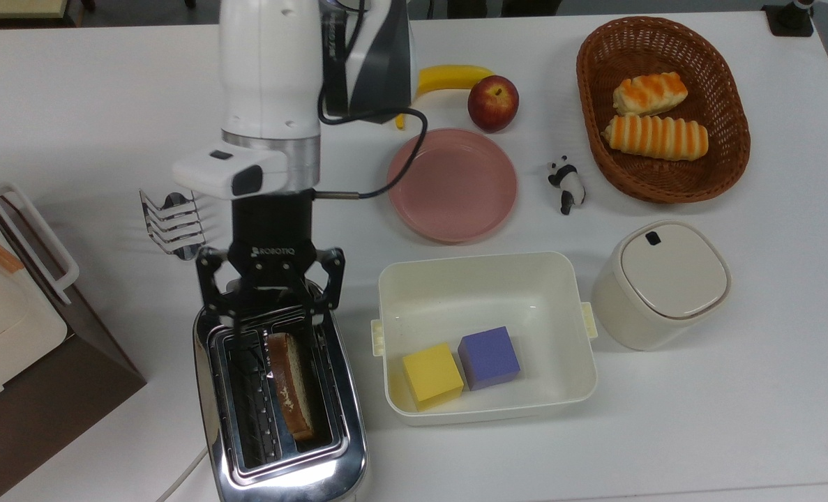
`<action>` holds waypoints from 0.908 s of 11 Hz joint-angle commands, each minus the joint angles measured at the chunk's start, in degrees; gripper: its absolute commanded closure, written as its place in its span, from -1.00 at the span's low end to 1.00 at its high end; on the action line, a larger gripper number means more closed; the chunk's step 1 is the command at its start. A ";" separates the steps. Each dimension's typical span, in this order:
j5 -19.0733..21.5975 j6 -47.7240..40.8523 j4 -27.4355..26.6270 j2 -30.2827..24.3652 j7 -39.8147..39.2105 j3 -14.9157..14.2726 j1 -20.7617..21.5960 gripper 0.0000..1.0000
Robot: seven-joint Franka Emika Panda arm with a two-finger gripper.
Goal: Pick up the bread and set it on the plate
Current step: 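Lower the gripper into the toaster slot and close on the toast, then lift the toast slice straight up out of the toaster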
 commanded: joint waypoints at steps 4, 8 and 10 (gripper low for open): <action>1.78 5.60 1.78 2.80 0.10 0.10 0.79 1.00; 2.40 4.99 1.08 -3.69 4.41 0.01 0.44 1.00; 2.93 2.72 -1.20 -7.38 5.90 0.01 0.88 1.00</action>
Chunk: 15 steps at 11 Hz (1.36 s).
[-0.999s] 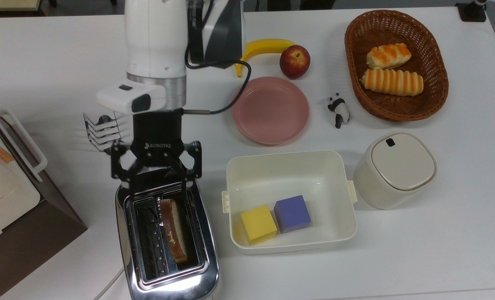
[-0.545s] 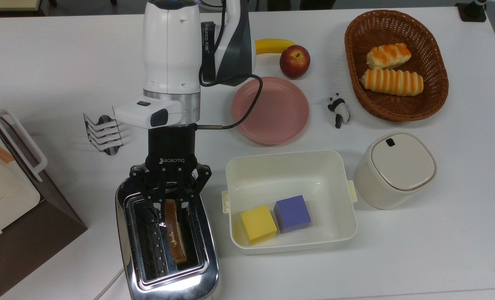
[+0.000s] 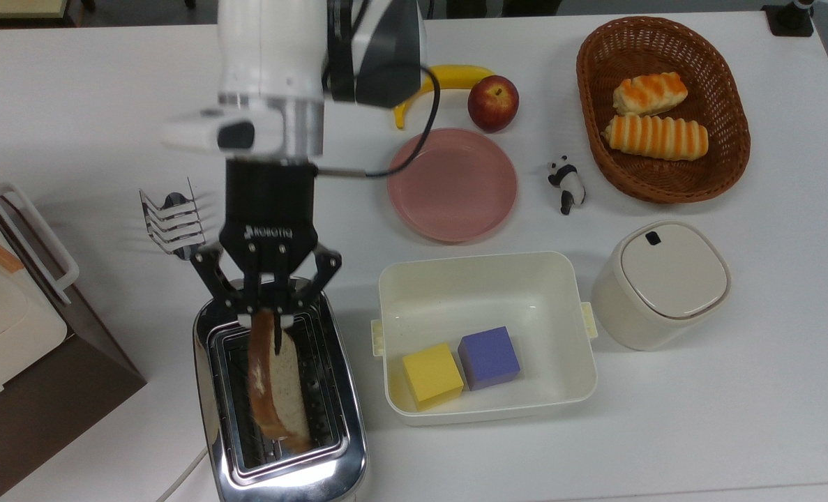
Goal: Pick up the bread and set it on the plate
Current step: 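Lift the toast slice straight up out of the toaster, then carry the held toast over to the pink plate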
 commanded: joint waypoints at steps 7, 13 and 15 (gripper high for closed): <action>1.18 -50.84 -6.92 -18.99 -2.00 -0.09 2.78 1.00; -2.76 -70.21 -9.73 -21.91 -2.53 -0.17 10.60 1.00; -4.08 -73.65 -11.57 -21.56 -2.53 -0.17 13.76 1.00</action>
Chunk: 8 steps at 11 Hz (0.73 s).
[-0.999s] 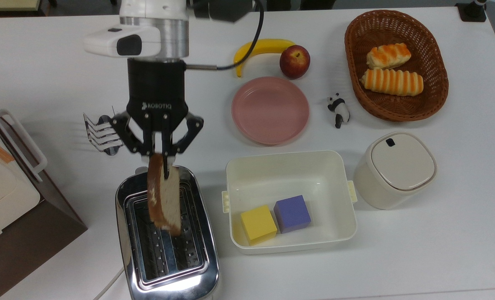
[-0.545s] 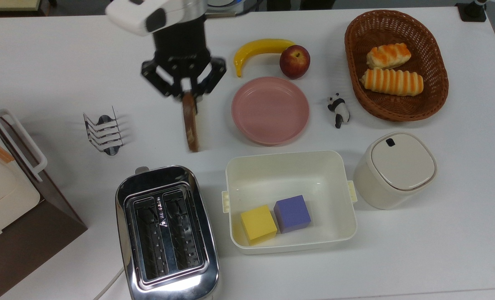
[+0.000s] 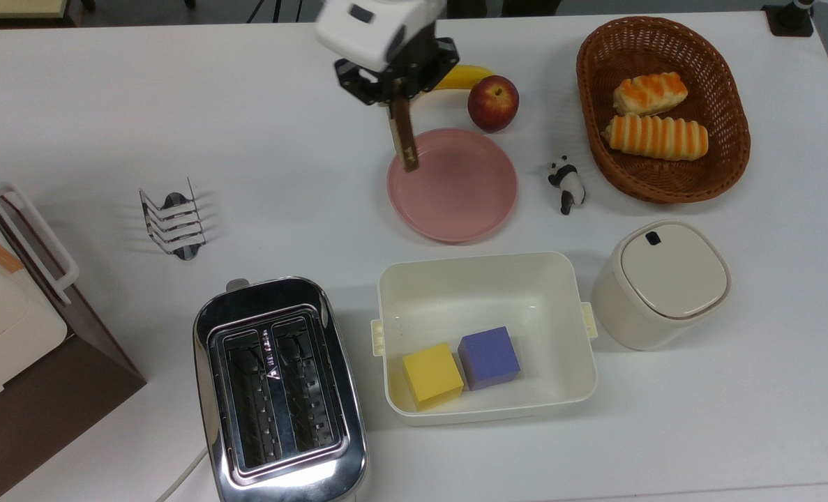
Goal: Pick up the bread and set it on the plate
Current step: 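Carry the held toast over to the pink plate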
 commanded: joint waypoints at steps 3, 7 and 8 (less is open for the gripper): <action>-2.19 -3.14 -8.20 -0.97 -1.23 -0.51 7.12 1.00; 2.63 -1.05 -7.51 2.80 -3.08 -0.42 9.59 0.89; 3.16 1.05 -7.60 3.42 -3.17 -0.42 9.42 0.59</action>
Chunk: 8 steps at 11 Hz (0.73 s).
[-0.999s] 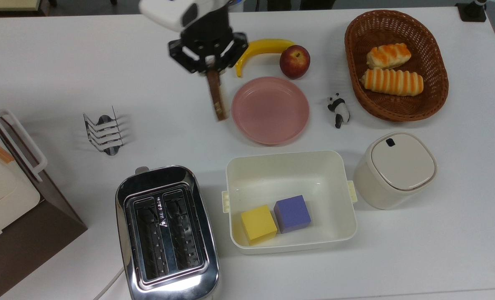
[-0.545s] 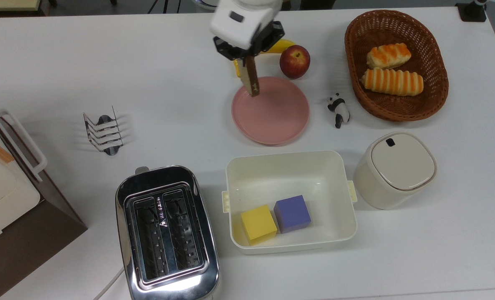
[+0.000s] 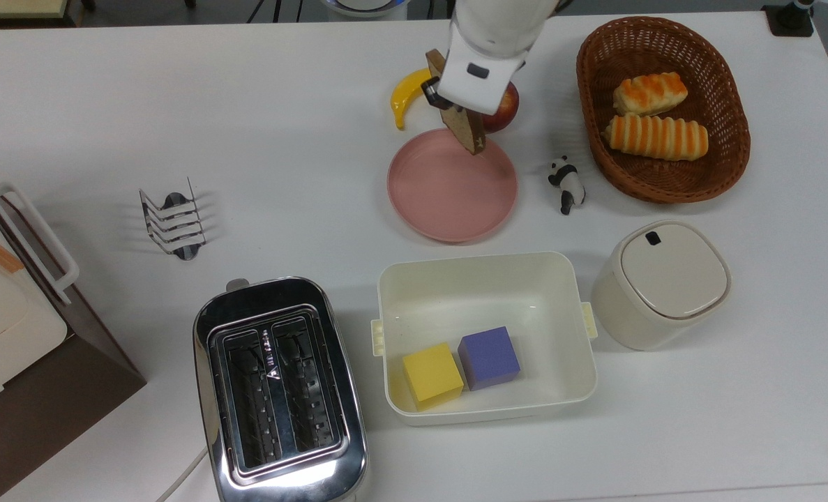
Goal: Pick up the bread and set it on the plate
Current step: 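Carry the held toast over to the pink plate, then lower the toast onto the pink plate and open the gripper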
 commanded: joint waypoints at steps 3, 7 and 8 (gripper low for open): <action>3.09 8.41 1.14 4.93 -1.61 -0.50 0.02 0.06; 2.22 8.95 4.11 4.86 -1.35 -1.56 -0.76 -1.00; 2.13 7.12 5.18 3.90 -1.26 -1.56 -2.34 -1.00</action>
